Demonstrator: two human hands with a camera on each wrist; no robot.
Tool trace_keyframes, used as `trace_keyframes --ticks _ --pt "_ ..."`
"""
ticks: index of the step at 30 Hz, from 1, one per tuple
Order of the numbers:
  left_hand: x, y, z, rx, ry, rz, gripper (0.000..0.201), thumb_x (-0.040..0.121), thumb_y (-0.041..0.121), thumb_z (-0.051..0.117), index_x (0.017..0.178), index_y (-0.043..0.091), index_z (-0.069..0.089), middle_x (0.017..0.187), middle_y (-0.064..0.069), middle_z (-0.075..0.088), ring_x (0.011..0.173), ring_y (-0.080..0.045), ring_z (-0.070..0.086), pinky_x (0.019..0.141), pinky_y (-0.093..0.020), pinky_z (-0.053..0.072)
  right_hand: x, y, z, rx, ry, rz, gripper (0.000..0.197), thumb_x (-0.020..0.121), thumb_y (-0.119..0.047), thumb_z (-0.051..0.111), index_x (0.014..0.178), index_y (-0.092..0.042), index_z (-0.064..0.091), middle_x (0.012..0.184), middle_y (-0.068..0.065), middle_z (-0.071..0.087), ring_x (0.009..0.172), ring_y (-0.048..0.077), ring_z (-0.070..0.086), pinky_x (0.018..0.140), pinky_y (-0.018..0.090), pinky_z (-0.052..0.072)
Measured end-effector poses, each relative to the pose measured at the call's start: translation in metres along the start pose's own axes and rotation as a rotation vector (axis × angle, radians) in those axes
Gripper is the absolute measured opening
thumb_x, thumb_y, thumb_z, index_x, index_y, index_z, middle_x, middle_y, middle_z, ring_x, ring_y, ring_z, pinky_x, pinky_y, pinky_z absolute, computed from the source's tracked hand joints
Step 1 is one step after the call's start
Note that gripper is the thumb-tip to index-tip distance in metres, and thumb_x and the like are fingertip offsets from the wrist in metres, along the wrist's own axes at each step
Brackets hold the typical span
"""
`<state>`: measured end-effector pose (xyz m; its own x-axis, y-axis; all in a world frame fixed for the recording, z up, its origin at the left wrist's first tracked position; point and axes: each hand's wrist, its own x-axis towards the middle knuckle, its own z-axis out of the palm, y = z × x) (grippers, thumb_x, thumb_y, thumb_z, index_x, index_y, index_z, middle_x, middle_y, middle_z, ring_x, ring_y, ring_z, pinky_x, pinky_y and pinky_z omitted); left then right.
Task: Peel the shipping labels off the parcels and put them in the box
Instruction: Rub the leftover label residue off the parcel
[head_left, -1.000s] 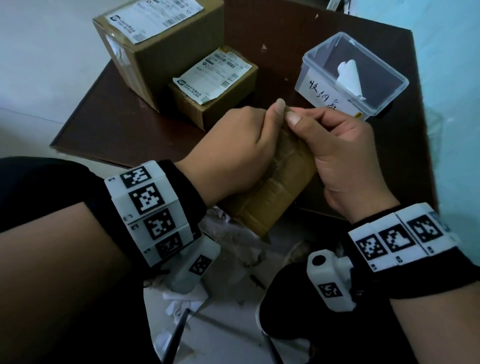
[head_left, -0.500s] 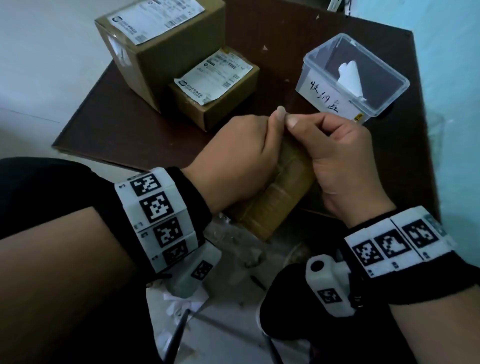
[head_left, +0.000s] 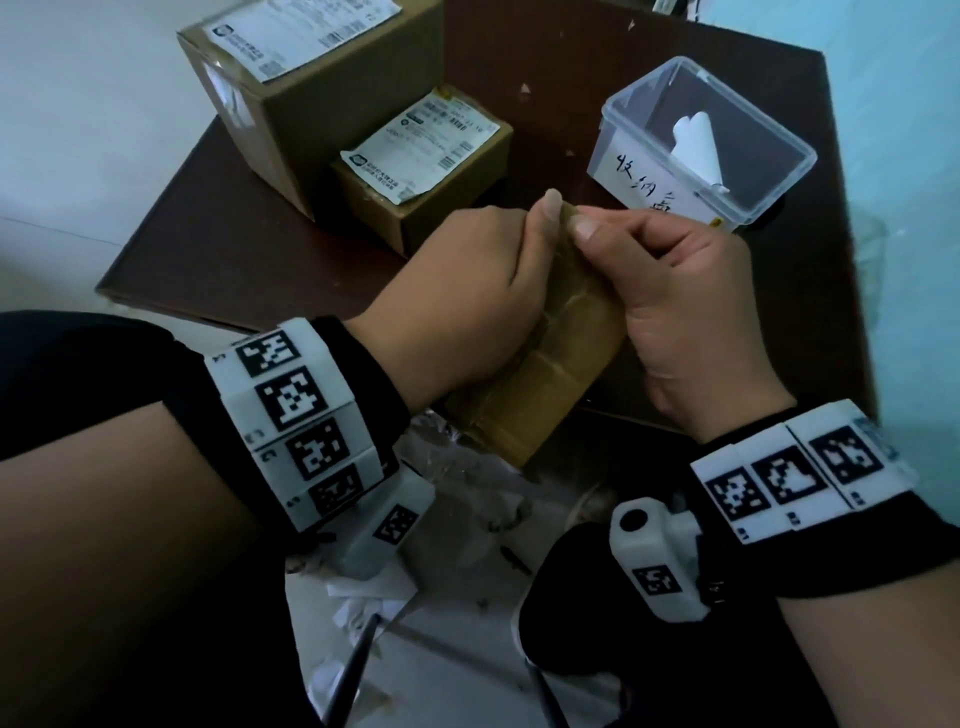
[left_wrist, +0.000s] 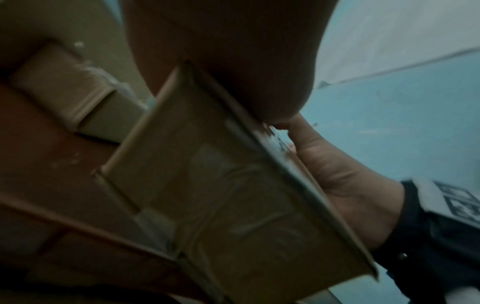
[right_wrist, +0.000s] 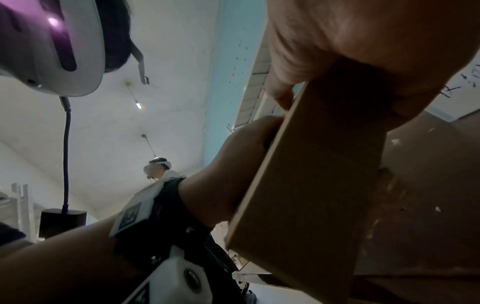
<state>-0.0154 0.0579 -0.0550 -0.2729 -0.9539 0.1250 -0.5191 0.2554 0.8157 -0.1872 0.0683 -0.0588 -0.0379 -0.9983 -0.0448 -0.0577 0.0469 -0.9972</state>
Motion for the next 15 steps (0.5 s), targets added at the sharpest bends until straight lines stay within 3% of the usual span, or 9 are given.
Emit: trace_keyframes --ticks 4,6,10,13,15 --pt "0.001 0.0 -0.001 0.021 -0.009 0.02 0.054 0.116 0.032 0.032 0.072 0.013 0.056 0.057 0.0 0.05 0.054 -0.022 0.051 0.05 -0.022 0.037 0.0 0.001 0.0 0.0 0.004 -0.018 0.014 0.098 -0.017 0.077 0.109 -0.009 0.08 0.114 0.008 0.081 0.109 0.019 0.078 0.095 0.039 0.065" --pt "0.002 0.0 -0.002 0.014 -0.027 -0.002 0.055 0.116 0.034 0.031 0.07 0.016 0.055 0.057 0.0 0.05 0.05 -0.016 0.048 0.05 -0.021 0.037 0.002 0.0 -0.002 -0.002 -0.029 -0.013 0.018 0.1 -0.015 0.074 0.114 -0.006 0.079 0.118 0.01 0.08 0.11 0.02 0.077 0.094 0.036 0.064" --pt "0.005 0.002 -0.012 -0.045 -0.062 -0.057 0.057 0.115 0.038 0.031 0.07 0.014 0.055 0.058 -0.003 0.049 0.051 -0.017 0.047 0.049 -0.019 0.037 0.005 -0.008 -0.009 0.026 -0.14 0.021 0.027 0.104 -0.009 0.065 0.128 -0.001 0.073 0.118 0.009 0.08 0.11 0.019 0.077 0.09 0.03 0.063" --pt "0.005 0.003 -0.016 -0.071 -0.069 -0.061 0.057 0.115 0.038 0.031 0.069 0.015 0.054 0.057 -0.002 0.047 0.05 -0.015 0.045 0.049 -0.018 0.037 0.006 -0.009 -0.01 0.049 -0.149 0.031 0.027 0.104 -0.007 0.063 0.13 0.0 0.072 0.114 0.009 0.081 0.106 0.018 0.078 0.089 0.03 0.063" --pt "0.004 0.003 -0.012 -0.071 -0.067 -0.062 0.056 0.115 0.038 0.031 0.071 0.013 0.055 0.057 -0.002 0.048 0.05 -0.016 0.046 0.05 -0.023 0.039 0.005 -0.007 -0.008 0.017 -0.107 0.019 0.026 0.104 -0.01 0.066 0.126 0.0 0.074 0.115 0.011 0.081 0.106 0.02 0.078 0.089 0.033 0.064"
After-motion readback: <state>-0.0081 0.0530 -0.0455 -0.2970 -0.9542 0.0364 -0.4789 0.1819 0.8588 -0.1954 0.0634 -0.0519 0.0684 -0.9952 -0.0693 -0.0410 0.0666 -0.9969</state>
